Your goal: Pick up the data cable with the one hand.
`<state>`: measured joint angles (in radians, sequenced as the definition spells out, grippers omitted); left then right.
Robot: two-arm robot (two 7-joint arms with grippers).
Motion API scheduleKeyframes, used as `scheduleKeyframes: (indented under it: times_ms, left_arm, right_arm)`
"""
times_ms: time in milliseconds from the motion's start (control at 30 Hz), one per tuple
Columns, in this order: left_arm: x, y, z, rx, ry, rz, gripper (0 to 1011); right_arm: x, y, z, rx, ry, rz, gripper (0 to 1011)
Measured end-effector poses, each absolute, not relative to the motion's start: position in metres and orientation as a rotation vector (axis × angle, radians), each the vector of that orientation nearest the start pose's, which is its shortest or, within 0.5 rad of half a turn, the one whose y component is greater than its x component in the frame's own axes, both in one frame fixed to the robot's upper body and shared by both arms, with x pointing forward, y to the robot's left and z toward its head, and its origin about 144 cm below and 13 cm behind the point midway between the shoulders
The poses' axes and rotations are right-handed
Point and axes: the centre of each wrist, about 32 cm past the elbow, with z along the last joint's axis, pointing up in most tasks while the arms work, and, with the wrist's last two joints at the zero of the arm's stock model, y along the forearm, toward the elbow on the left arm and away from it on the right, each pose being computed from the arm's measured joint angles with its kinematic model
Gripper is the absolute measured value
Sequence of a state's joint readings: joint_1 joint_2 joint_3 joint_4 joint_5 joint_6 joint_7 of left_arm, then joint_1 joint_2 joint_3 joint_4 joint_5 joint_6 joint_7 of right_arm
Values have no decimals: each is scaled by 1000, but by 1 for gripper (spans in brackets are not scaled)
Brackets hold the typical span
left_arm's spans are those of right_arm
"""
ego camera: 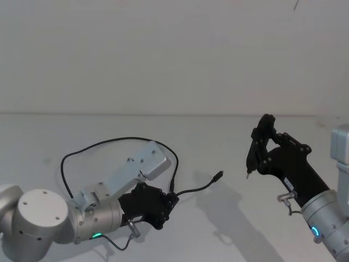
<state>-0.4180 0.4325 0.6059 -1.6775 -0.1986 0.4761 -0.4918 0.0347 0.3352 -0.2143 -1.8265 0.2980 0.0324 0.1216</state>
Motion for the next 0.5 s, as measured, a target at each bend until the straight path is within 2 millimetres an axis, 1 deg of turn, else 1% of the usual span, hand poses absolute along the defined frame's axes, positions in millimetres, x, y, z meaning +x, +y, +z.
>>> scheduleKeyframes:
  times_ms: [233, 500]
  left_arm:
    - [508, 178, 1264, 450, -114, 559, 37]
    - [509, 182, 1272, 447, -122, 530, 37]
  right_arm:
    - [457, -234, 1230, 137, -146, -1147, 279]
    - [462, -235, 1232, 153, -125, -1132, 279]
